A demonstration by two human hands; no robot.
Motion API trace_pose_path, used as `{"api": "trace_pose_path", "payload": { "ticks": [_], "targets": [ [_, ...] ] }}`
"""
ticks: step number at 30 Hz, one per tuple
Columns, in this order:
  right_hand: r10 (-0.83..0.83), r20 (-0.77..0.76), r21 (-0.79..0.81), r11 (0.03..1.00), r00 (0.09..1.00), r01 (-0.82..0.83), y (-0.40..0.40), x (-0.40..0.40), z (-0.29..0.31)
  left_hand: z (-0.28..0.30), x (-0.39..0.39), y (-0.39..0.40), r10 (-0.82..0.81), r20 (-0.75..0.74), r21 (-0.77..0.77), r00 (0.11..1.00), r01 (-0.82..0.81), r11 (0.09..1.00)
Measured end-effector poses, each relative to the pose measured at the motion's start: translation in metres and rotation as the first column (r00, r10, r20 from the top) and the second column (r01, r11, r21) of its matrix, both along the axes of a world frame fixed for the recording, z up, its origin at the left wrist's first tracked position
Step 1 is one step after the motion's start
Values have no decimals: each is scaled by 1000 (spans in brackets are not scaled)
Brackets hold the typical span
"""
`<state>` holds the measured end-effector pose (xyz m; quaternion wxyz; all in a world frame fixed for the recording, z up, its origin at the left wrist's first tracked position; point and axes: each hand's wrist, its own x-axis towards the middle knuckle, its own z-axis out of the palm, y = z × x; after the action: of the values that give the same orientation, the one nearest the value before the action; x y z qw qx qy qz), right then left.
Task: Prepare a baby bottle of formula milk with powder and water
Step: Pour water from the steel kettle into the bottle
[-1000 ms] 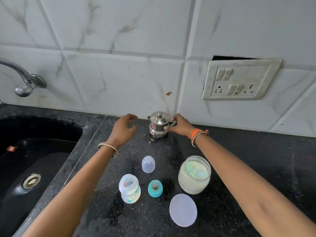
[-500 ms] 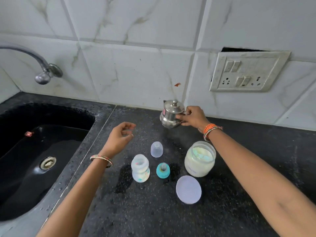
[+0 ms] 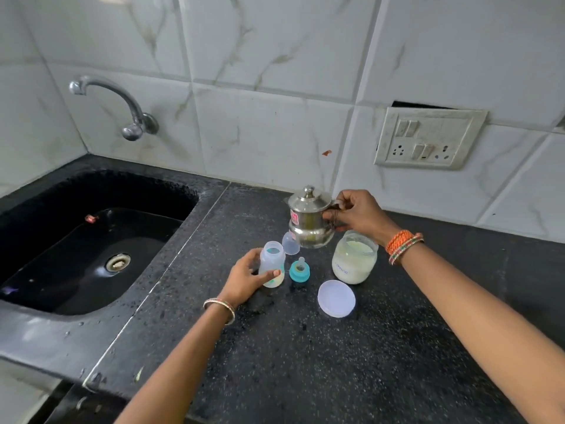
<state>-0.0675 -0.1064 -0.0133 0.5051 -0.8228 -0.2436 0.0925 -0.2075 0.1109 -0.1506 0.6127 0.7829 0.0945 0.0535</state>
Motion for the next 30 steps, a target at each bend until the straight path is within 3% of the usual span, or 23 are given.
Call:
{"api": "trace_pose_path", "payload": {
  "ticks": [4,15,23,30],
  "targets": [
    [99,-1,-83,992,995,-99,1,-11,10,13,2,1,59,53,-61,997,-55,997],
    [225,104,-322,929,969,-182,6,0,58,56,17,6,140,221,188,965,-183,965],
    [315,96,-496,837,944,-229,14,5,89,62,26,-3,146,218,187,965,-188,964],
    [343,91,-546,802,935,-242,20,0,98,60,24,-4,137,202,163,970,-172,972]
  ]
}}
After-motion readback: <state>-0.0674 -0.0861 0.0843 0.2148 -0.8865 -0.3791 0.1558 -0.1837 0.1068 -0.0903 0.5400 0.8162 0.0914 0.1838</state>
